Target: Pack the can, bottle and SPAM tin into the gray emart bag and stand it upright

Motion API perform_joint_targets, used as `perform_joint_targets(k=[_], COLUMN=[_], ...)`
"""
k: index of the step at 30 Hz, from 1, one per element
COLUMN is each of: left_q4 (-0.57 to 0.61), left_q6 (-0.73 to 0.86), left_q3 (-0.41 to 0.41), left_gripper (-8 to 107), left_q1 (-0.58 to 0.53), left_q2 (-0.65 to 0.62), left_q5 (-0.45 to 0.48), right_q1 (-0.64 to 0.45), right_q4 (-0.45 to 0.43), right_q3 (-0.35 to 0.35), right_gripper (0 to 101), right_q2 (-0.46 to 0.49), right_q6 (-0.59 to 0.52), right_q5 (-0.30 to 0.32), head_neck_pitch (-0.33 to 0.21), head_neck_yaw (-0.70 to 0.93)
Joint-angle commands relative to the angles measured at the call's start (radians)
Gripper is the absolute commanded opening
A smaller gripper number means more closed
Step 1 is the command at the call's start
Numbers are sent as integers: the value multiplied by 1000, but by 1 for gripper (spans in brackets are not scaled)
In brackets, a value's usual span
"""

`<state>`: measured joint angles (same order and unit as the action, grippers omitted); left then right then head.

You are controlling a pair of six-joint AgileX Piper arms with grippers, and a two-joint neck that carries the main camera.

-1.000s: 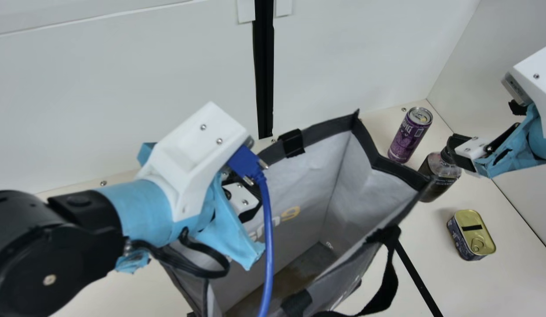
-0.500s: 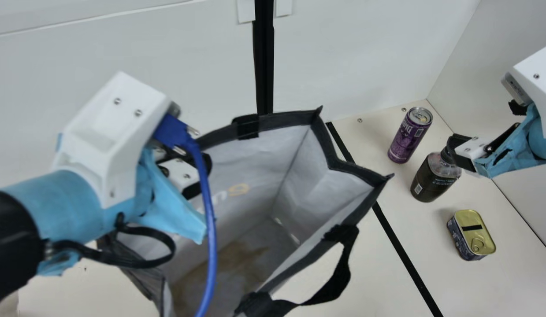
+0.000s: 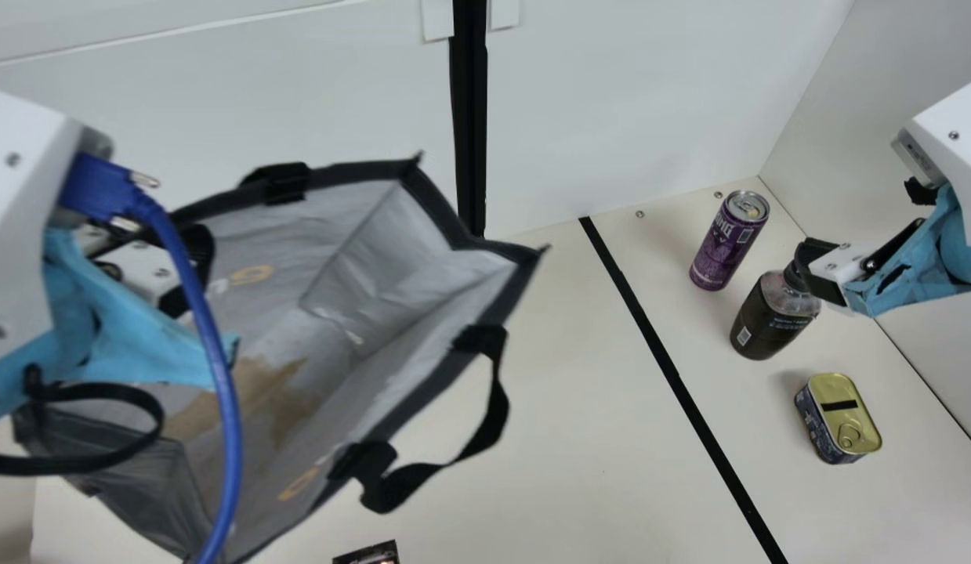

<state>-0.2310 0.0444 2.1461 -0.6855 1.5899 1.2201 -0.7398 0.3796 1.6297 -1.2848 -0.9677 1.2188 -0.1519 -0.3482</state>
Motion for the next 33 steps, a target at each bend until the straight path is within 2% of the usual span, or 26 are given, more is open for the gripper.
perform_joint_targets(k=[1,9,16,23,33], left_q4=[-77,-302,-489,-652,-809], left_q6=[-16,-76,-122,-208,-367], left_q3=[-2,-9,-29,-170,-400], left_gripper=[-8,-8,-8,-8,-8], left_q1=[7,14,-38,-108,-218], left_q2=[-10,-42,-60,-109,-159], left_q5=[0,0,-2,-40,-46], right_q1=[0,0,0,0,0], right_q4=[0,0,0,0,0], right_q3=[0,0,0,0,0], right_gripper=[95,95,95,95,95], right_q2=[0,0,0,0,0], right_q6=[0,0,0,0,0], right_q5=[0,0,0,0,0], head_neck_pitch=[-23,-23,-23,-23,-23], head_neck_yaw=[-1,-1,-1,-1,-1])
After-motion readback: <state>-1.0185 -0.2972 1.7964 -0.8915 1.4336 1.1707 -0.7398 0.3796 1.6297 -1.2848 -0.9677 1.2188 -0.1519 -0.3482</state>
